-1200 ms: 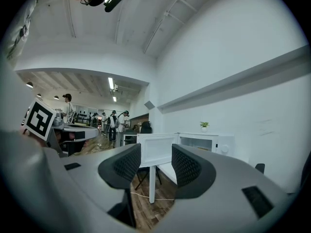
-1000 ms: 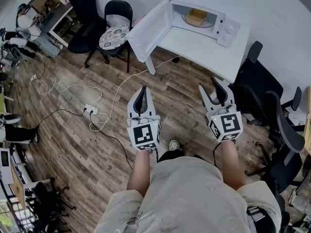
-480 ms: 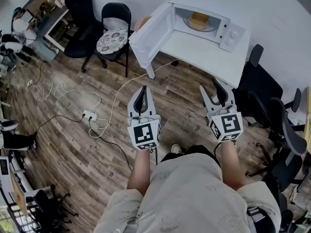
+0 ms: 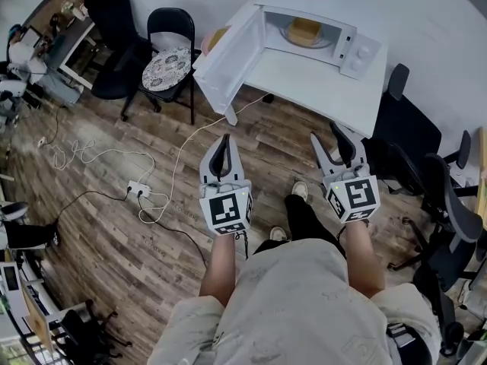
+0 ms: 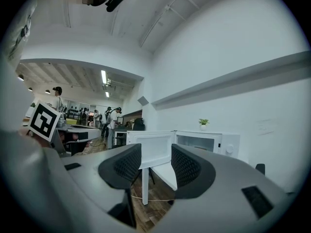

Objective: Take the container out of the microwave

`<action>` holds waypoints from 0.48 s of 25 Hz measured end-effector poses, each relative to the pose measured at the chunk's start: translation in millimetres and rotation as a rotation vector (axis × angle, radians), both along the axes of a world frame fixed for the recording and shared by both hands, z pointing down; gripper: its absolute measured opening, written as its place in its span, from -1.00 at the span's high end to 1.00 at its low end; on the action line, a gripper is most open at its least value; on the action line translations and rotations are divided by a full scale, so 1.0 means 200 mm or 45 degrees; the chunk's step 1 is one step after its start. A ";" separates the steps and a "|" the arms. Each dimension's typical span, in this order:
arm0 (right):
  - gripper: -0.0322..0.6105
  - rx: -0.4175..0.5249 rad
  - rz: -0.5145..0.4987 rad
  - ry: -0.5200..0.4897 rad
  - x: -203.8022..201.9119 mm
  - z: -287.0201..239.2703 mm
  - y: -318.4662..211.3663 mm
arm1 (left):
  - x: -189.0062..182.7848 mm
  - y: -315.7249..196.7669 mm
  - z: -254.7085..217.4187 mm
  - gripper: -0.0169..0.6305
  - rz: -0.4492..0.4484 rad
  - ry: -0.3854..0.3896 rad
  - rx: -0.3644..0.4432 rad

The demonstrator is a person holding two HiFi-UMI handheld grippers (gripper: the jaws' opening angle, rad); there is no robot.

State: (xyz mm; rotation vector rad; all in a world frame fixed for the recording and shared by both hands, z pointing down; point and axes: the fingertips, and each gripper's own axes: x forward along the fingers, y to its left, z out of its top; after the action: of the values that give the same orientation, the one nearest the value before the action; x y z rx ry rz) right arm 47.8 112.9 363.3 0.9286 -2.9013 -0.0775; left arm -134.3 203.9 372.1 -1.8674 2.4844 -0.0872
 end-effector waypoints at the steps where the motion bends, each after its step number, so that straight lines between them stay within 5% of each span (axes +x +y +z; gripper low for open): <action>1: 0.30 -0.004 0.000 0.002 -0.01 0.01 -0.02 | -0.01 -0.02 0.00 0.92 0.002 0.000 -0.002; 12: 0.30 -0.017 -0.003 0.000 -0.11 0.04 -0.32 | -0.11 -0.31 0.03 0.92 0.001 0.000 -0.019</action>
State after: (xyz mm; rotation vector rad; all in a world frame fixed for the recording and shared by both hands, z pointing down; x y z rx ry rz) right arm 26.8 49.2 370.5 0.9233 -2.8992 -0.0585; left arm -155.8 141.0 377.6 -1.8741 2.4896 -0.1066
